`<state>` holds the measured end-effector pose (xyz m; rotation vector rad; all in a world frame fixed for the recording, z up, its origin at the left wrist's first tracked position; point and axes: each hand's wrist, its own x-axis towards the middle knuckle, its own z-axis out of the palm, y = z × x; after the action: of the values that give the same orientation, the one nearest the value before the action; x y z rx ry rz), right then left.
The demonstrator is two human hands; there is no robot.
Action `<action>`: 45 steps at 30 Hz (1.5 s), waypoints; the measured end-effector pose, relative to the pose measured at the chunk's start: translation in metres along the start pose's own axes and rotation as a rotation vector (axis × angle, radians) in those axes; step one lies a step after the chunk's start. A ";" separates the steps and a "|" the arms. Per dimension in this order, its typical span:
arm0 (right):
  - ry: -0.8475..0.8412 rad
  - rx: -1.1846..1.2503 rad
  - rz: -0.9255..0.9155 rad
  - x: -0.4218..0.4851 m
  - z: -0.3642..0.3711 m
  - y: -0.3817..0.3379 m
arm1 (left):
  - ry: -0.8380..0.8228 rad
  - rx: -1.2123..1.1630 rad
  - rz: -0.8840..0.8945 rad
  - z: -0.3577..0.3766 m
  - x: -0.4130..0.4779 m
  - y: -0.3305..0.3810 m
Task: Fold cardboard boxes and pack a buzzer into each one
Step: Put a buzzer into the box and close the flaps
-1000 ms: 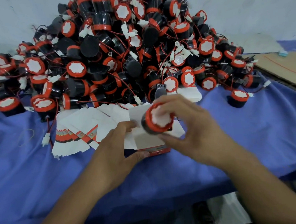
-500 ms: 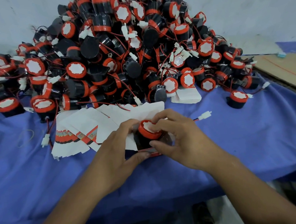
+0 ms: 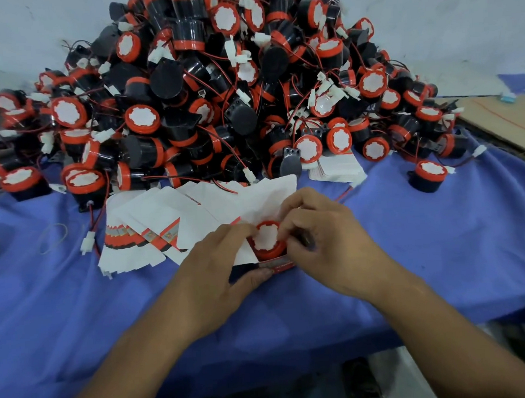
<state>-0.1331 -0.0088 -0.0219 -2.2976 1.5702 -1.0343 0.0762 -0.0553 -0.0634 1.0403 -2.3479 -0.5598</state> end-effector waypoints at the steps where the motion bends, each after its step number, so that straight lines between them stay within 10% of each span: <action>1: -0.020 -0.010 0.016 0.000 -0.002 0.000 | -0.002 -0.003 0.000 0.001 -0.001 -0.001; 15: -0.203 -0.168 -0.046 -0.007 -0.010 0.006 | -0.057 0.012 0.077 0.004 0.000 0.006; 21: 0.364 -0.157 0.207 -0.002 -0.034 0.024 | -0.040 0.025 0.088 0.003 0.002 0.005; 25: 0.153 -0.004 0.516 -0.003 -0.041 0.040 | -0.037 0.029 0.084 0.003 0.003 0.007; 35: 0.073 0.443 0.295 -0.002 -0.038 0.012 | -0.049 0.052 0.044 0.006 0.003 0.005; 45: -0.183 -0.284 0.030 0.000 -0.014 0.009 | -0.035 0.018 0.089 0.004 0.003 0.009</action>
<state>-0.1491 -0.0097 -0.0159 -2.4545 1.7652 -0.6051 0.0670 -0.0510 -0.0604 0.9357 -2.4210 -0.5280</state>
